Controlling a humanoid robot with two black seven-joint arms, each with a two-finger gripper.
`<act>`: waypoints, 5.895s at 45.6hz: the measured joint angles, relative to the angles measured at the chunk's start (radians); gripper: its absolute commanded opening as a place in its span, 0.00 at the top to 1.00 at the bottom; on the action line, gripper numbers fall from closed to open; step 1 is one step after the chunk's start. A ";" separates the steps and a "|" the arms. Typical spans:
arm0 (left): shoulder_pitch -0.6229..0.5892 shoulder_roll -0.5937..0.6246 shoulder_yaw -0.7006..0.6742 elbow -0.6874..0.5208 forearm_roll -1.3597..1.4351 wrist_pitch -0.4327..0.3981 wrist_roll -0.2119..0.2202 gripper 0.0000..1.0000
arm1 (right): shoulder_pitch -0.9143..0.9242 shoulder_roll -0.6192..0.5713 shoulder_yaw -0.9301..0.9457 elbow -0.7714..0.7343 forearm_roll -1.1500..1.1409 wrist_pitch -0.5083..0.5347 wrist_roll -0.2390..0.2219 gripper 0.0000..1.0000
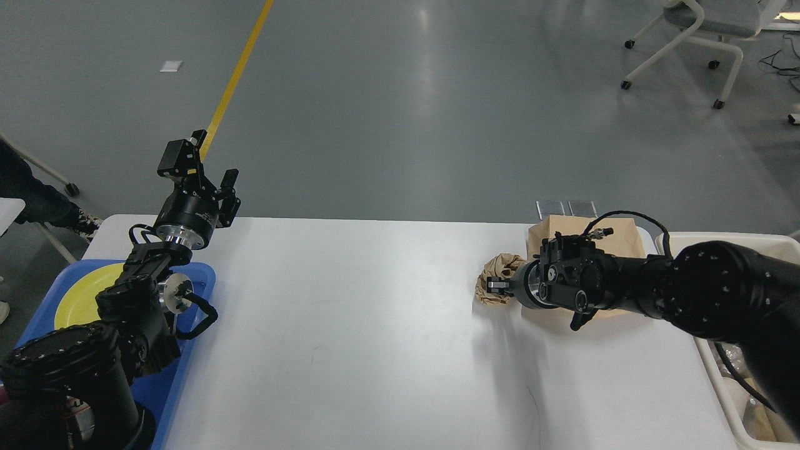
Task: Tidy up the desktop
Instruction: 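Lift the paper scrap over the bin and release it, then lower the right gripper onto the brown paper bag top and grasp it, then lift the paper bag and carry it over the bin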
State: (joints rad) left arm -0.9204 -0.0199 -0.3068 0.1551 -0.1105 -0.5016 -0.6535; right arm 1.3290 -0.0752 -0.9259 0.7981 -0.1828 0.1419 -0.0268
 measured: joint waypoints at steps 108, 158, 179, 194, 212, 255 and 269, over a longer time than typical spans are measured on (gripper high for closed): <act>0.000 0.000 0.000 0.000 0.000 0.000 0.000 0.04 | 0.592 -0.358 -0.183 0.387 -0.150 0.175 0.008 0.00; 0.000 0.000 0.000 0.000 0.000 0.000 0.000 0.04 | 0.014 -0.025 -0.244 -0.073 -0.138 -0.072 -0.062 0.00; 0.000 0.000 0.000 0.000 0.000 0.000 0.000 0.04 | 0.028 -0.024 -0.220 -0.044 -0.137 -0.053 -0.062 0.00; 0.000 0.000 0.000 0.000 0.000 -0.001 0.000 0.04 | -0.076 -0.004 -0.217 -0.155 -0.138 -0.065 -0.062 0.00; 0.000 0.000 0.000 0.000 0.000 -0.001 0.000 0.04 | -0.148 0.014 -0.187 -0.214 -0.138 -0.072 -0.062 0.21; 0.000 0.000 0.000 0.000 0.000 0.000 0.000 0.04 | 0.045 -0.192 -0.045 0.105 0.010 -0.066 -0.057 1.00; 0.000 0.000 0.000 0.000 0.000 0.000 0.000 0.04 | 0.424 -0.465 -0.009 0.424 0.009 -0.043 -0.053 1.00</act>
State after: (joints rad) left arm -0.9204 -0.0199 -0.3068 0.1551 -0.1104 -0.5016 -0.6535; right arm 1.7533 -0.5405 -0.9346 1.2220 -0.1736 0.0990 -0.0798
